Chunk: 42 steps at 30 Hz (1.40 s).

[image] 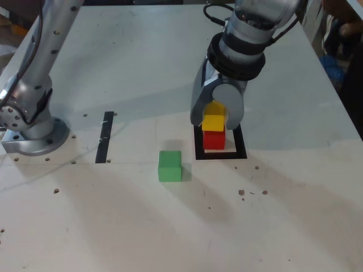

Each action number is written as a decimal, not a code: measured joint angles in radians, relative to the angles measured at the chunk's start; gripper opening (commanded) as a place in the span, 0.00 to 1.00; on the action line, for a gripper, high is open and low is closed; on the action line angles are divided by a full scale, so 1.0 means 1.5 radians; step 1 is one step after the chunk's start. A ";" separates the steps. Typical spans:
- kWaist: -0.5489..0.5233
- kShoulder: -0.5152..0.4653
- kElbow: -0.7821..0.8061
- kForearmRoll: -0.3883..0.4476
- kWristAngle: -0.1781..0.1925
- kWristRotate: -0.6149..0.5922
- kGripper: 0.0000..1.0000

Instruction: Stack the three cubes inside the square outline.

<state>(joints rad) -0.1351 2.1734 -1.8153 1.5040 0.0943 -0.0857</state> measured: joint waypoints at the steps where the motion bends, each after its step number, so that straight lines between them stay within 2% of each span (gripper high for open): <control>1: 0.000 0.000 -0.001 0.000 -0.001 0.000 0.35; 19: 0.000 0.008 -0.007 0.000 -0.015 0.007 0.35; 25: 0.000 0.009 -0.008 0.000 -0.018 0.011 0.38; 29: 0.000 0.009 -0.009 0.000 -0.021 0.012 0.50; 36: 0.000 0.012 -0.009 0.000 -0.022 0.018 0.91; 39: 0.000 0.013 -0.009 0.000 -0.022 0.018 0.98; 42: 0.000 0.013 -0.009 0.000 -0.021 0.018 0.99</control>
<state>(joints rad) -0.1345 2.1932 -1.8294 1.5045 0.0622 -0.0580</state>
